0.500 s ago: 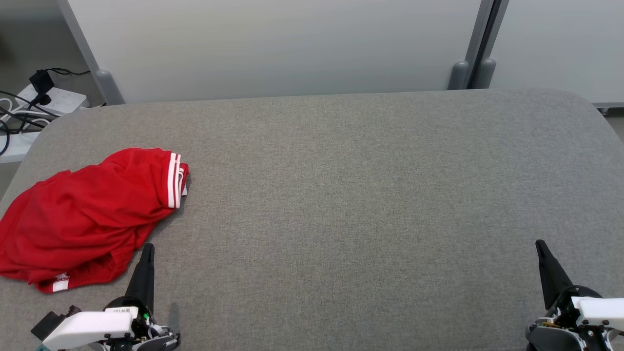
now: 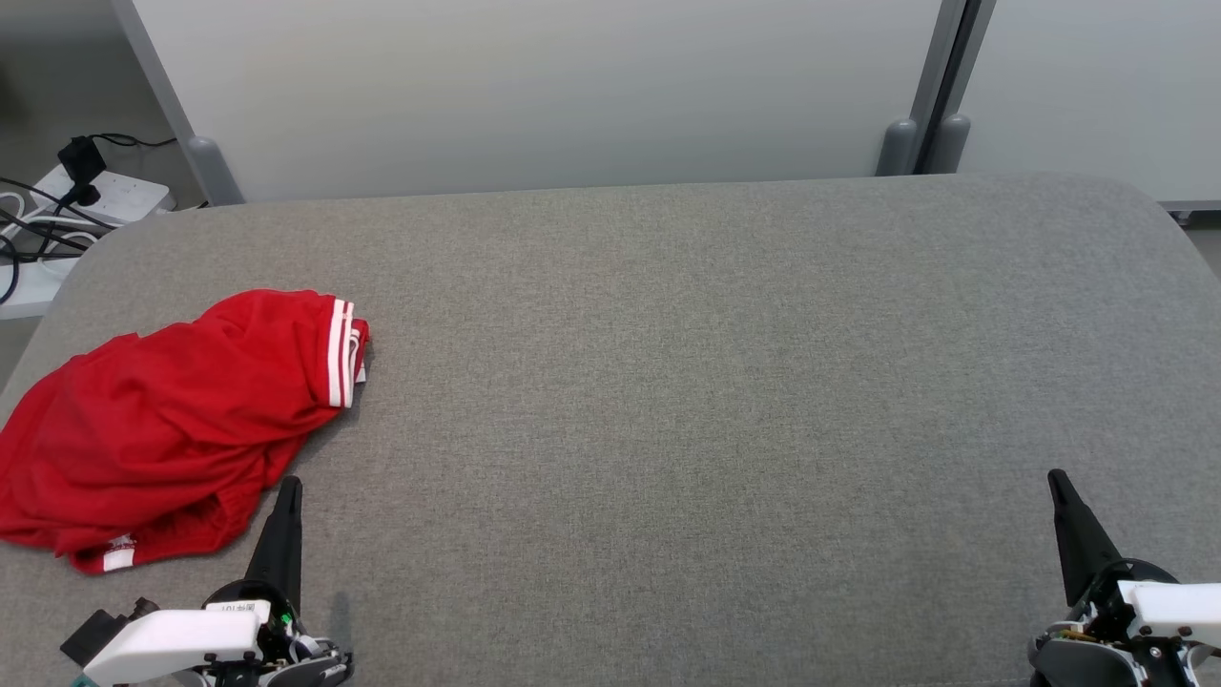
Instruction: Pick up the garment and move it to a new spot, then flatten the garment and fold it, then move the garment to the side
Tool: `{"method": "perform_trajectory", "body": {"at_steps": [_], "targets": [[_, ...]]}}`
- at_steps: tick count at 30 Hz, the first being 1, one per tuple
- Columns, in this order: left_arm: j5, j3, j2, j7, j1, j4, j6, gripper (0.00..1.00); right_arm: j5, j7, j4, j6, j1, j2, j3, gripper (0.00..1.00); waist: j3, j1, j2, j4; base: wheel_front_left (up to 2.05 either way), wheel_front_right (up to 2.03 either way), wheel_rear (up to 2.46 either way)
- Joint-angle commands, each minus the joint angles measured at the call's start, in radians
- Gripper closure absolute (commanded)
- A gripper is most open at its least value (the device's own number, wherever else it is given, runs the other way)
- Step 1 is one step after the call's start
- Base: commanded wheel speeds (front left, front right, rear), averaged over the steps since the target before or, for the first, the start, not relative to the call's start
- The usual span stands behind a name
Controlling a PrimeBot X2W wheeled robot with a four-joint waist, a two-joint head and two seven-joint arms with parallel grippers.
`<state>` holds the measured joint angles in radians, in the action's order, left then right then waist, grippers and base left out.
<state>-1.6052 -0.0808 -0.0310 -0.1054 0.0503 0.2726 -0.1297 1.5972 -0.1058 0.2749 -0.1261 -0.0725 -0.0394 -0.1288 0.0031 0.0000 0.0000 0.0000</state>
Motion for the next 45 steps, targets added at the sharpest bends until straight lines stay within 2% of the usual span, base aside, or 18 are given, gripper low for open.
{"method": "perform_trajectory", "body": {"at_steps": [1,15,16,23,27,31,45], "targets": [[-0.004,-0.033,-0.019,-0.008,0.058,-0.028,-0.001,1.0,0.012,-0.007,-0.03,-0.005,-0.035,-0.011,0.015,1.0,0.0,0.0,0.0,0.0,0.0,0.0,0.0],[-0.004,-0.033,-0.019,-0.008,0.058,-0.028,-0.001,1.0,0.012,-0.007,-0.03,-0.005,-0.035,-0.011,0.015,1.0,0.0,0.0,0.0,0.0,0.0,0.0,0.0],[0.0,0.0,0.0,0.0,0.0,0.0,0.0,0.0,0.0,0.0,0.0,0.0,0.0,0.0,0.0,0.0,0.0,0.0,0.0,0.0,0.0,0.0,0.0],[0.002,0.003,0.02,0.003,-0.034,0.058,0.0,0.0,-0.004,0.002,0.05,0.001,0.028,0.015,0.011,0.0,0.003,0.0002,0.0,0.0,0.0,0.0,0.0],[0.009,0.005,0.016,0.01,-0.02,0.06,0.0,0.0,-0.013,0.009,0.051,0.0,0.012,0.011,0.02,0.0,0.001,0.0023,0.0,0.0,0.0,0.0,0.0],[0.024,0.015,0.007,0.027,-0.004,0.064,0.0,0.0,-0.031,0.025,0.055,0.0,-0.007,0.0,0.039,0.0,0.003,0.0002,0.0,-0.001,0.0,0.0,0.0],[0.13,0.05,-0.025,0.075,0.046,0.086,0.0,0.0,-0.127,0.075,0.088,0.0,-0.074,-0.035,0.099,0.0,0.005,0.0001,0.0,-0.002,0.0,0.0,0.0]]}}
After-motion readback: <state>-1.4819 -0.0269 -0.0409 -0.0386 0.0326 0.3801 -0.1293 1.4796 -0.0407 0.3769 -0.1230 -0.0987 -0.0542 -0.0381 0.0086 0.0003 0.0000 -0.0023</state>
